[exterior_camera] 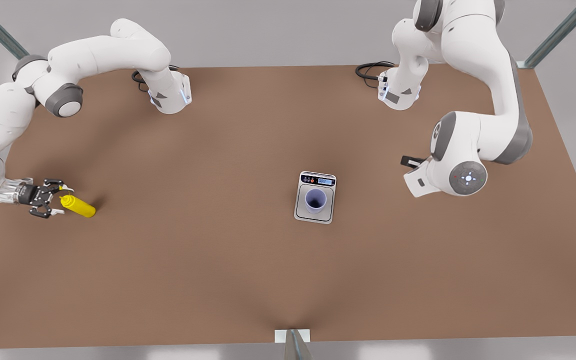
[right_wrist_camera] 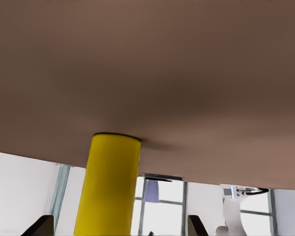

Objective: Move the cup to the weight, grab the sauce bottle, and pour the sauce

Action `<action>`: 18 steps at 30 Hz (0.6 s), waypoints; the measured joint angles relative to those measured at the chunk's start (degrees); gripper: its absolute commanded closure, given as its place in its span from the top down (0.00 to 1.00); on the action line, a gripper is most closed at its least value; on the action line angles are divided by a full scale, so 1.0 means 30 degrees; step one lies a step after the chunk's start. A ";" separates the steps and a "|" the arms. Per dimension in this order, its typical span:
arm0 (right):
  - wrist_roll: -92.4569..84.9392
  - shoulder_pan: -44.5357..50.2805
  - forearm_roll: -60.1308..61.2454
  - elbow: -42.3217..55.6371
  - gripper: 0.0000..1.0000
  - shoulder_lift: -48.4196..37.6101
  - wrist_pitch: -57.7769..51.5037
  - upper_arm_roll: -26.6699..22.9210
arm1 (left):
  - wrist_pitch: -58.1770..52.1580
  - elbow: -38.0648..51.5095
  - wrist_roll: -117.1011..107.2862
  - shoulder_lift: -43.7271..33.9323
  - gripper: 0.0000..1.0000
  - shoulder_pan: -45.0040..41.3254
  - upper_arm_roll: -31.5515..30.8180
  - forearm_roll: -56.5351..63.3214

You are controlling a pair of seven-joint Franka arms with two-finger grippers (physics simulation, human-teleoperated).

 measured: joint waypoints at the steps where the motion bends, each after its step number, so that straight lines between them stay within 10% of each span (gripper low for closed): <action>1: 0.0016 -0.0004 -0.0027 -0.0027 1.00 -0.0001 -0.0096 0.0124 | 0.0019 -0.0009 0.0044 -0.0001 1.00 -0.0011 0.0028 -0.0001; 18: 0.0996 0.0027 -0.0074 -0.0439 1.00 0.0027 0.0064 0.1686 | 0.0019 0.0000 0.0088 -0.0002 1.00 -0.0013 0.0137 0.0044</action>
